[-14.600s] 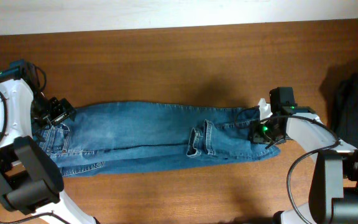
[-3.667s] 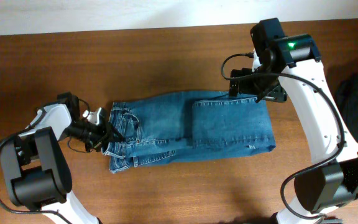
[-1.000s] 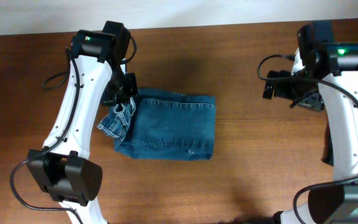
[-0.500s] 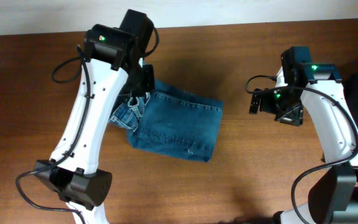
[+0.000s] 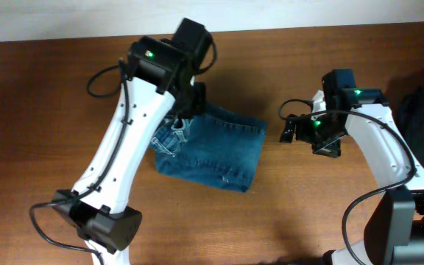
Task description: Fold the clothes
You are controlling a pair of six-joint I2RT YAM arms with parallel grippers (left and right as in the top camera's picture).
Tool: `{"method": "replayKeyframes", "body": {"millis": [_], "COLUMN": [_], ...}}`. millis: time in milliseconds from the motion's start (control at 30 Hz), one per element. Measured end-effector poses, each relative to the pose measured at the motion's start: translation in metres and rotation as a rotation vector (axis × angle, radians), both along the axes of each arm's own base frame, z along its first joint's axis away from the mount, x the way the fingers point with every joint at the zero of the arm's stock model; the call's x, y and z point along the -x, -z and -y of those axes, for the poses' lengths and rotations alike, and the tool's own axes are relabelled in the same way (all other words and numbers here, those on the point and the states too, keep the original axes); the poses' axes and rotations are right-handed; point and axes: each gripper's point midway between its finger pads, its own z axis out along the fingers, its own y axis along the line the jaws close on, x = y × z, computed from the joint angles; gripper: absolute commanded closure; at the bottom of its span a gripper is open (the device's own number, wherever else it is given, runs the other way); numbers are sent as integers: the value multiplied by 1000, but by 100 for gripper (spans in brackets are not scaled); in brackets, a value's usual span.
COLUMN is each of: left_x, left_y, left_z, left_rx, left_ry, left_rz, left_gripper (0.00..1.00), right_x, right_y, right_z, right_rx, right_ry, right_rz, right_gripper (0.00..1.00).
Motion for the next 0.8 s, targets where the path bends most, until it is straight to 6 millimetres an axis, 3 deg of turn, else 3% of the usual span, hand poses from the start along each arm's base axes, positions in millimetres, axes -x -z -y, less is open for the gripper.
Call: {"method": "replayKeyframes", "body": {"millis": [167,200,533,667,800], "left_x": [9,9,15,26,28], "left_y": [1,3,59,75,85], "left_z": [22,25,62,88,103], "left_rx": [5,3,-73,-87,-88], "left_ry": [39,43,123,183,212], "left_rz": [5,1,-117,-130,-128], "left_gripper": [99,95,94,93,82], "right_x": [-2,-2,-10,-11,-11], "right_y": [-1,-1,-2,-2,-2], "right_z": [-17,-18,-18,-18,-18], "right_rx": [-9,-9,-11,-12,-12], "right_ry": [-37,-38,-31,-18,-17], "right_rz": [16,17,47,48,48], "right_gripper": [1,1,1,1,1]}}
